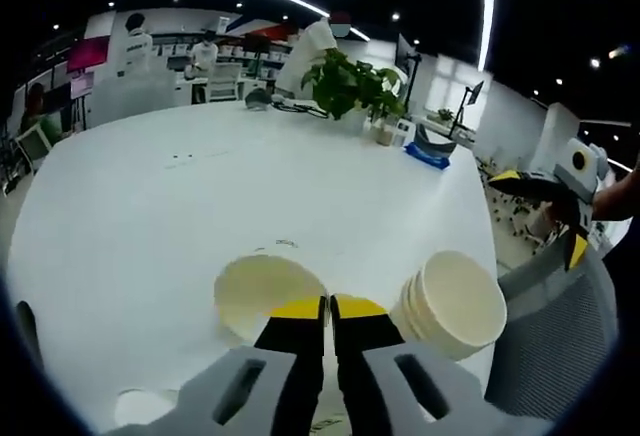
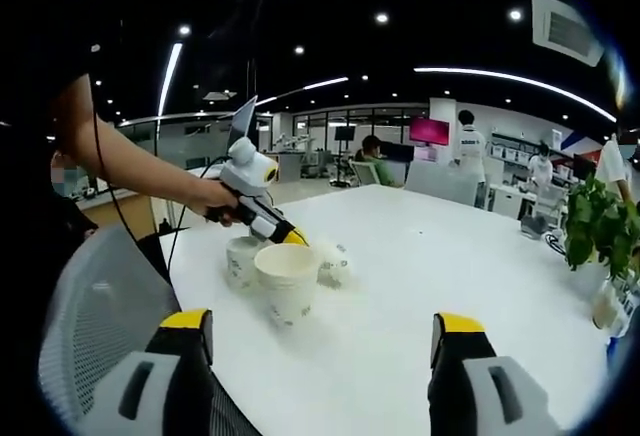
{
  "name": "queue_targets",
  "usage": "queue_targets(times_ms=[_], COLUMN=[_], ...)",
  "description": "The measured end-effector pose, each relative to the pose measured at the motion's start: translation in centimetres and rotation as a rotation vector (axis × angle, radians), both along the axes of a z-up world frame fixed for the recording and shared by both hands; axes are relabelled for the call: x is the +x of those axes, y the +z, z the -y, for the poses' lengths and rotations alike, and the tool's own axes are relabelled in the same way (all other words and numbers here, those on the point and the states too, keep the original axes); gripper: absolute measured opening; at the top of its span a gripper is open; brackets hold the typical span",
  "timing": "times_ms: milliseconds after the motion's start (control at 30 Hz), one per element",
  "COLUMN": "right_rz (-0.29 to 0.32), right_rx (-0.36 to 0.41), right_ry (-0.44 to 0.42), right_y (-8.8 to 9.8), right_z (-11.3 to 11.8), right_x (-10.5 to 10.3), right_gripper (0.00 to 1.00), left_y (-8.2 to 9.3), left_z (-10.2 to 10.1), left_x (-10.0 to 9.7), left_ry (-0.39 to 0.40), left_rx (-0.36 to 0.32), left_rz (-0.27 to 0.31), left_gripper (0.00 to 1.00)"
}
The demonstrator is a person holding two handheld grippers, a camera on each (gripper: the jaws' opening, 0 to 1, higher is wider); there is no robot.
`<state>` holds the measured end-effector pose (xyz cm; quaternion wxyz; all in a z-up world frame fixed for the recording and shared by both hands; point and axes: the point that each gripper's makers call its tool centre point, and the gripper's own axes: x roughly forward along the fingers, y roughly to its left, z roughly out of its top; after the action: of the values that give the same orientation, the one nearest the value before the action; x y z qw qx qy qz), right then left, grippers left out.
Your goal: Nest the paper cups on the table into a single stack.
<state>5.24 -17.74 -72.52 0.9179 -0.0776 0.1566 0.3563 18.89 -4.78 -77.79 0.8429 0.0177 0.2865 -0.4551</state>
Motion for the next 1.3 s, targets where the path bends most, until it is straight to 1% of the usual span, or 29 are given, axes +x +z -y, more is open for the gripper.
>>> queue_targets(times_ms=[100, 133, 267, 300, 367, 500, 600, 700, 767, 833, 933, 1033, 1167, 1300], right_rz=[-0.001, -0.001, 0.005, 0.009, 0.019, 0.028, 0.033, 0.036, 0.037, 0.052, 0.056, 0.054, 0.053, 0.054], right_rx=[0.007, 0.009, 0.012, 0.010, 0.004, 0.001, 0.011, 0.013, 0.006, -0.015, -0.027, -0.014, -0.003, 0.004], right_ry=[-0.004, -0.005, -0.021, -0.024, -0.027, -0.027, -0.039, -0.052, -0.055, -0.051, -0.044, -0.042, -0.044, -0.045], right_y=[0.1, 0.1, 0.0, -0.1, -0.2, -0.1, 0.0, 0.0, -0.1, -0.2, -0.3, -0.2, -0.1, 0.0], right_z=[0.0, 0.0, 0.0, 0.0, 0.0, -0.2, 0.0, 0.1, 0.1, -0.1, -0.2, -0.3, -0.3, -0.3], right_x=[0.0, 0.0, 0.1, 0.2, 0.2, 0.2, 0.4, 0.6, 0.6, 0.5, 0.5, 0.5, 0.5, 0.5], right_gripper=[0.91, 0.90, 0.90, 0.90, 0.89, 0.89, 0.89, 0.89, 0.89, 0.88, 0.89, 0.89, 0.90, 0.90], left_y=[0.6, 0.8, 1.9, 2.5, 3.1, 4.7, 5.8, 6.6, 7.7, 8.5, 9.5, 10.5, 11.1, 12.0], left_z=[-0.2, -0.3, -0.5, -0.7, -1.0, -1.4, -1.7, -2.1, -2.2, -2.2, -2.3, -2.3, -2.3, -2.0], left_x=[0.1, 0.3, 0.6, 0.5, 0.4, 0.1, 0.0, -0.1, -0.2, -0.4, -0.8, -1.4, -2.1, -3.7], left_ry=[0.005, 0.011, 0.029, 0.036, 0.045, 0.046, 0.042, 0.040, 0.049, 0.050, 0.046, 0.031, -0.005, -0.047], left_rx=[-0.009, -0.001, -0.016, -0.004, 0.032, 0.041, 0.060, 0.062, 0.057, 0.056, 0.060, 0.068, 0.098, 0.118], left_rz=[0.003, 0.025, 0.028, 0.032, 0.028, 0.017, 0.024, 0.026, 0.022, 0.020, 0.019, 0.018, 0.022, 0.023], left_gripper=[0.00, 0.00, 0.00, 0.00, 0.00, 0.00, 0.00, 0.00, 0.00, 0.00, 0.00, 0.00, 0.00, 0.00])
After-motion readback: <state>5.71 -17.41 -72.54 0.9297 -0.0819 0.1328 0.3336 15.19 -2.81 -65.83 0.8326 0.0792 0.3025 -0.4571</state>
